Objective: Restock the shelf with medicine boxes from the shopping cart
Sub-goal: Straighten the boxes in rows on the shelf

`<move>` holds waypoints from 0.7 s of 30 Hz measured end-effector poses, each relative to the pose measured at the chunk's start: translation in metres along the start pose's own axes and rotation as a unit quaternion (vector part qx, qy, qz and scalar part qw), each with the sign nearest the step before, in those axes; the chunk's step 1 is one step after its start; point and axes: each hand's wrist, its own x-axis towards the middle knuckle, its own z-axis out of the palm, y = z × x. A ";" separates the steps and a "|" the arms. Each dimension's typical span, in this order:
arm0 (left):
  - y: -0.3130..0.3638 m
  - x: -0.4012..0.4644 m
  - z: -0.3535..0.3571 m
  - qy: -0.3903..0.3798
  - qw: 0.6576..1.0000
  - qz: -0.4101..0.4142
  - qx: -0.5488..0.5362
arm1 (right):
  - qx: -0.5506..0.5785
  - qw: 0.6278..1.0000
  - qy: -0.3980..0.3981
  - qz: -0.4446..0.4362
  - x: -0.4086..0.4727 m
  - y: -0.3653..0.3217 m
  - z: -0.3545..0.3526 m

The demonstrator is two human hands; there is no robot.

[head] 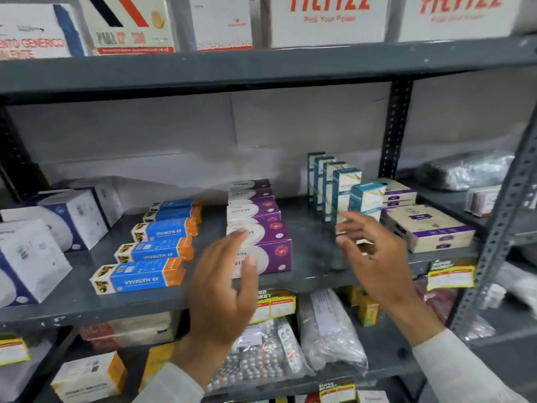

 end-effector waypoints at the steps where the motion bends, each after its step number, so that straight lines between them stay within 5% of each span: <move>1: 0.016 0.003 0.012 -0.016 0.999 0.044 -0.011 | -0.021 0.998 0.059 -0.016 0.000 0.001 -0.010; 4: 0.059 0.003 0.054 -0.133 0.984 0.117 0.007 | -0.044 0.985 0.166 0.023 -0.001 0.012 -0.034; 10: 0.066 -0.004 0.126 -0.377 0.911 0.059 0.158 | -0.050 0.981 0.028 0.183 -0.004 0.042 -0.040; 13: 0.058 -0.011 0.140 -0.396 0.888 0.038 0.230 | -0.042 0.983 0.001 0.179 0.002 0.045 -0.030; 21: 0.051 -0.020 0.147 -0.364 0.899 0.043 0.242 | -0.141 0.977 0.041 0.157 0.008 0.058 -0.010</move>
